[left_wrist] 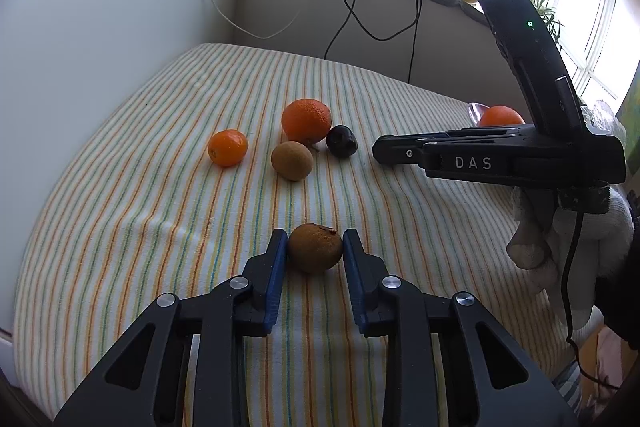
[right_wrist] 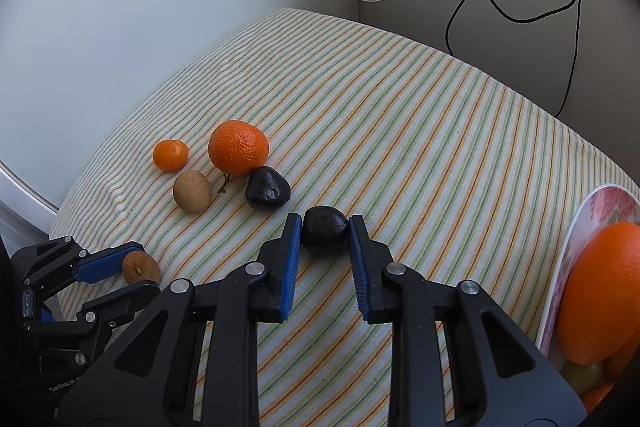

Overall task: Organize fruits
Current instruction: 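Carry the kiwi and the plum in both grippers toward the plate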

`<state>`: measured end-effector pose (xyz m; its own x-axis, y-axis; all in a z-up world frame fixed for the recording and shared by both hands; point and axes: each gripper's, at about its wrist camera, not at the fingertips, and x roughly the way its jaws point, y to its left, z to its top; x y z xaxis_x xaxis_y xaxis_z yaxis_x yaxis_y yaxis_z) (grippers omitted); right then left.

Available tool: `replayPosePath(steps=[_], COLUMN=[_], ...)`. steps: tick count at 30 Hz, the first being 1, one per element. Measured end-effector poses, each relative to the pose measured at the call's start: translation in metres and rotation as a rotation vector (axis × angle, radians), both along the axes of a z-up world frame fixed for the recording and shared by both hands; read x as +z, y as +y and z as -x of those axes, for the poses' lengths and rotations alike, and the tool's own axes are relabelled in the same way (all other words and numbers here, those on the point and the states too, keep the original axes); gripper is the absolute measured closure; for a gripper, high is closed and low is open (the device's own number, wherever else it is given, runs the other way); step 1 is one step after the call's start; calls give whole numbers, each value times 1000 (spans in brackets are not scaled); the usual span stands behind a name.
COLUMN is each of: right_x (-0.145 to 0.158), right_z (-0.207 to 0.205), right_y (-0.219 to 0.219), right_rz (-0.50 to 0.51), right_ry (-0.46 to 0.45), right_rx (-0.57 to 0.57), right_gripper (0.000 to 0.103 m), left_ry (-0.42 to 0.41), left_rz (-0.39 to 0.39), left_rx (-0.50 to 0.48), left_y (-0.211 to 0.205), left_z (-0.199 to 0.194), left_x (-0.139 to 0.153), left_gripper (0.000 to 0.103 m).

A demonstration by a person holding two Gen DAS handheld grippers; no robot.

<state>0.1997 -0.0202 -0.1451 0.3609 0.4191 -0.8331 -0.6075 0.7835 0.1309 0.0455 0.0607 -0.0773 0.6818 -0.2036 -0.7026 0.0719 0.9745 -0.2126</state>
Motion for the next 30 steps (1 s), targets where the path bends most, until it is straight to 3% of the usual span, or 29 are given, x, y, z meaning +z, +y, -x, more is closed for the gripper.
replayPosePath(steps=[13, 30], right_x=[17, 56], right_z=[9, 24], right_y=[-17, -69], right_rz=[-53, -132], right_ry=[-16, -64], right_rx=[-13, -61], right_gripper=[79, 79], left_ry=[-26, -89], left_rz=[-10, -15], left_rx=[-13, -96], left_y=[-8, -49], left_z=[3, -18], left_x=[9, 35], left_gripper=[77, 77])
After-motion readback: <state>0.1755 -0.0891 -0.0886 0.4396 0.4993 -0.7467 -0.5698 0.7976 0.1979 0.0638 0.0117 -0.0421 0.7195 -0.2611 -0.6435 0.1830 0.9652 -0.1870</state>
